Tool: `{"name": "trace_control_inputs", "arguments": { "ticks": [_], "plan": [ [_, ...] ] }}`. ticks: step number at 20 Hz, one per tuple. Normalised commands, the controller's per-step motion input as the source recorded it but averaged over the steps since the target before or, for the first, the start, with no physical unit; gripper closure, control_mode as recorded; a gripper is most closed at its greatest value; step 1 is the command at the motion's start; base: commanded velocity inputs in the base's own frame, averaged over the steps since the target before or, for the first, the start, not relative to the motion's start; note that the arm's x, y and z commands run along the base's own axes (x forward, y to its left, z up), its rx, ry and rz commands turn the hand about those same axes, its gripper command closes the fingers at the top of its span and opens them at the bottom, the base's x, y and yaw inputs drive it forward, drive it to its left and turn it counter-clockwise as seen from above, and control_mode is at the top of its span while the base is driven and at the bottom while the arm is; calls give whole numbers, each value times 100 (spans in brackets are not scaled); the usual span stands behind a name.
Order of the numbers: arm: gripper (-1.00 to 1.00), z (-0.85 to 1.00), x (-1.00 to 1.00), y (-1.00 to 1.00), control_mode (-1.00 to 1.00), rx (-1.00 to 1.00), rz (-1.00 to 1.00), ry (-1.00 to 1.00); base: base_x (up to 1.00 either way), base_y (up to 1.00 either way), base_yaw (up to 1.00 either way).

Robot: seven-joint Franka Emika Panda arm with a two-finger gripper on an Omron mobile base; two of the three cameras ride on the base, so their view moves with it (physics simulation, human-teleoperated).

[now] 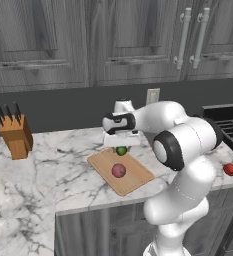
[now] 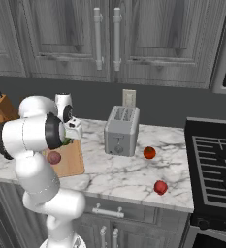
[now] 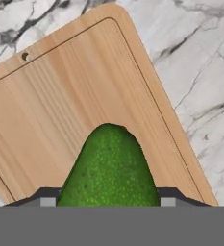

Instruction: Place the avocado, onion, tomato, and bell pepper on the cutting board.

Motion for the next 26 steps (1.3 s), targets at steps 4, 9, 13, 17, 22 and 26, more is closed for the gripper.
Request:
{"name": "trace_control_inputs", "arguments": {
  "ticks": [4,9,13,17,22,26],
  "plan": [
    [100,-43,33,2,-100,0,0,11,0,0,0],
    [100,-34,26,5,-100,0,0,7,0,0,0],
    [100,-32,21,9,-100,0,0,7,0,0,0],
    [100,-33,17,8,-100,0,0,8,0,0,0],
    [-100,-30,4,1,-100,0,0,4,0,0,0],
    [-100,-9,-1,0,-100,0,0,0,0,0,0]
  ]
}}
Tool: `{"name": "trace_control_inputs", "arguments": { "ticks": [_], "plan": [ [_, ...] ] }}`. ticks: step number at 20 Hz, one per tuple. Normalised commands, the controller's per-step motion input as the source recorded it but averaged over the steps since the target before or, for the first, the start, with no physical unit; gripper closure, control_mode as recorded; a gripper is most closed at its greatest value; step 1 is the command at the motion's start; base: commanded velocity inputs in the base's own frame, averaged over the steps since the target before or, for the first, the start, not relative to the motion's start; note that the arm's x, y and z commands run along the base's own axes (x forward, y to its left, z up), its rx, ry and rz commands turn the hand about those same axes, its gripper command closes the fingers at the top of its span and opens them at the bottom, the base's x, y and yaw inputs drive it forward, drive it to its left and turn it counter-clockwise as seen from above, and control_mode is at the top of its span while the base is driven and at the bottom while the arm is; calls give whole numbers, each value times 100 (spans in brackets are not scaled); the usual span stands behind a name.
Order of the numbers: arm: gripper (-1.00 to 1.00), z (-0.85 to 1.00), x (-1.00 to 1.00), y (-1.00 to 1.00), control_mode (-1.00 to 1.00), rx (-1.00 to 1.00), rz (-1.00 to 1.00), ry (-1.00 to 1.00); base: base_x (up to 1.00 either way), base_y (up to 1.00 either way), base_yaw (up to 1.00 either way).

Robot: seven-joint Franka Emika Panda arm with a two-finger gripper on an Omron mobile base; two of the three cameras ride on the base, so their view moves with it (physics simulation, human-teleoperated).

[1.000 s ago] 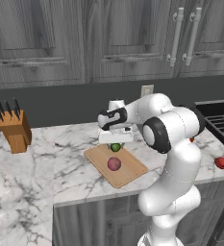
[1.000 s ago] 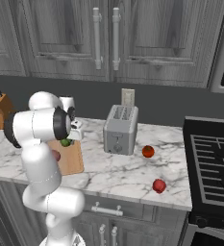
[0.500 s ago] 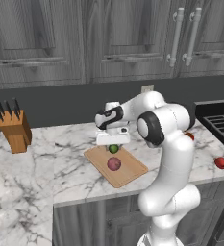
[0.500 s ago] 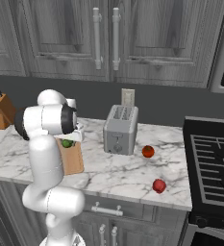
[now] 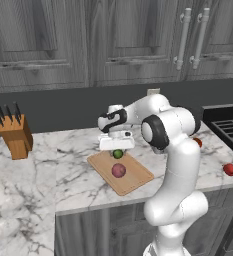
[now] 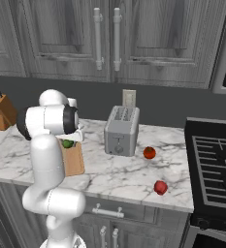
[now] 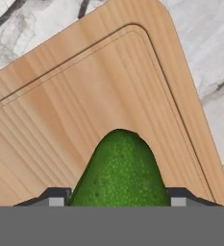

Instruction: Place the avocado, onion, tomato, and bell pepper on the cutting board.

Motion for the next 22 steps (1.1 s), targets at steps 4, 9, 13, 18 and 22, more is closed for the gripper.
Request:
{"name": "trace_control_inputs", "arguments": {
  "ticks": [4,9,13,18,22],
  "plan": [
    [-100,0,-3,0,-100,0,0,0,0,0,0],
    [-100,0,0,0,-100,0,0,0,0,0,0],
    [-100,1,0,-1,-100,0,0,0,0,0,0],
    [-100,23,-14,-6,-100,1,0,-6,0,0,0],
    [-100,37,-45,-17,-100,4,0,-16,0,0,0]
  ]
}}
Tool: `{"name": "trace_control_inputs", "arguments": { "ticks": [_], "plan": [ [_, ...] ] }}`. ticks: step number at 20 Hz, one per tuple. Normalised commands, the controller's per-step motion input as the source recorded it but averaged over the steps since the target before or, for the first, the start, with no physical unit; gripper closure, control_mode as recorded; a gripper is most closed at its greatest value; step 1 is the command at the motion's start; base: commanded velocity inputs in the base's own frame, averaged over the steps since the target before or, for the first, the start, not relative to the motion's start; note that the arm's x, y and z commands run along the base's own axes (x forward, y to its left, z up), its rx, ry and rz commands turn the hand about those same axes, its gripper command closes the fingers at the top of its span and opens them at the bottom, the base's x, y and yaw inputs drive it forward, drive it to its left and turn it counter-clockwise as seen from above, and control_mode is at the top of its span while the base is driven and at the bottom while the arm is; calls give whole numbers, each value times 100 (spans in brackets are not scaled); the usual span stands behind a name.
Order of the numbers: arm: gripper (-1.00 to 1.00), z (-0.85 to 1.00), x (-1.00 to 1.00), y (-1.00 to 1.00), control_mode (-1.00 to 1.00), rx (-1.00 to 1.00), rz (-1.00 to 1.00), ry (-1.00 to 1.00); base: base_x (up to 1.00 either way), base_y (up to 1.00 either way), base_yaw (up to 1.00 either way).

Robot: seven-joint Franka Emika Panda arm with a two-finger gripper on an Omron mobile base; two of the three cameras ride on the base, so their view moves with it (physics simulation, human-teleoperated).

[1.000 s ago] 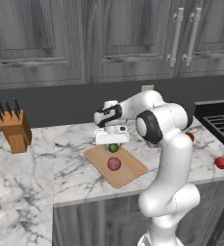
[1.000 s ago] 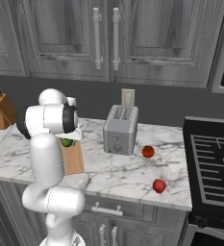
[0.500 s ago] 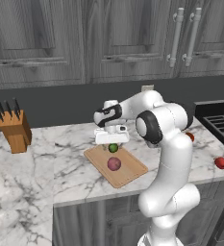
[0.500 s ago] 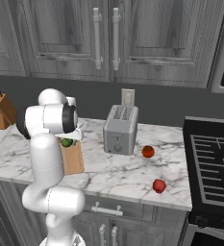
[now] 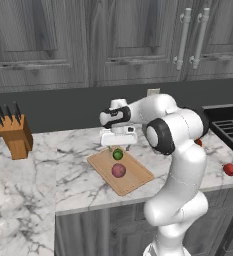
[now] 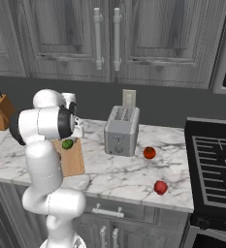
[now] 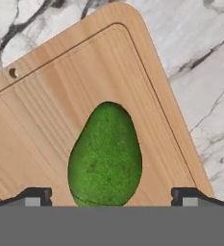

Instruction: Place the avocado, onion, tomato, and bell pepper on the cutting board.

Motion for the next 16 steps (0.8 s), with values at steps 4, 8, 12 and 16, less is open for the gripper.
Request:
{"name": "trace_control_inputs", "arguments": {
  "ticks": [4,8,12,16],
  "plan": [
    [-100,37,-46,-20,-100,4,0,-20,0,0,0],
    [-100,46,-57,-23,-100,6,0,-26,0,0,0],
    [-100,64,-58,-20,-100,5,0,-28,0,0,0],
    [-100,80,-59,-17,-100,2,0,-29,0,0,0]
  ]
}}
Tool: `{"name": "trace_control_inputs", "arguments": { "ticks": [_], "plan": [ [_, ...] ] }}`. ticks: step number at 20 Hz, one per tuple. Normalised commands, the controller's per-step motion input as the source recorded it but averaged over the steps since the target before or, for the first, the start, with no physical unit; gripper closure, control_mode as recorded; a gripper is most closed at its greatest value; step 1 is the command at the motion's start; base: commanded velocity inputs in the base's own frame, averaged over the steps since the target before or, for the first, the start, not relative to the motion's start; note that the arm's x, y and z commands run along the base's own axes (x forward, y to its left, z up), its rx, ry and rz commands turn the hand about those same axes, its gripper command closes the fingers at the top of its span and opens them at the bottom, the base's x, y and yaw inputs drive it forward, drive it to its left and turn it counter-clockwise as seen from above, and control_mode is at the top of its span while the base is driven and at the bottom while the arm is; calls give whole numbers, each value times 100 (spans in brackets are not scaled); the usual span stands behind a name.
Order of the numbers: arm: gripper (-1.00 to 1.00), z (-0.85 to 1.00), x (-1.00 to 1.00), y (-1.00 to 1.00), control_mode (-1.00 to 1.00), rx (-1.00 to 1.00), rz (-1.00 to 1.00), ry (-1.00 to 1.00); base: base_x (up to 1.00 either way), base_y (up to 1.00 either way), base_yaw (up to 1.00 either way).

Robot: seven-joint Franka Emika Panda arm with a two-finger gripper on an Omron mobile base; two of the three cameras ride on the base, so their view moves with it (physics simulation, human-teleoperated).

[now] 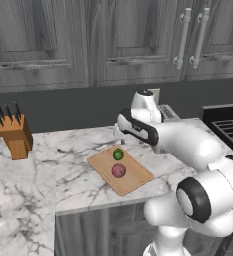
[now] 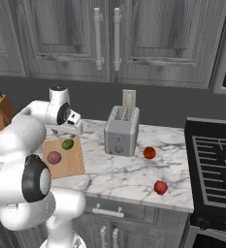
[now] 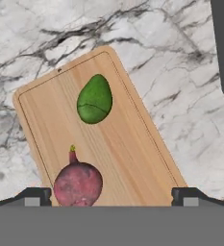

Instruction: Place the avocado, onion, tomato, and bell pepper on the cutting board.

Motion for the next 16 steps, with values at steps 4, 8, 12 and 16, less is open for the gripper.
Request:
{"name": "trace_control_inputs", "arguments": {
  "ticks": [4,8,12,16],
  "plan": [
    [-100,52,-77,-12,-100,2,0,-27,0,0,0],
    [-100,50,-86,-12,-100,3,0,-28,0,0,0],
    [-100,62,-87,-24,-100,2,0,-27,0,0,0],
    [-100,60,-94,-60,-100,3,-2,-20,0,0,0]
  ]
}}
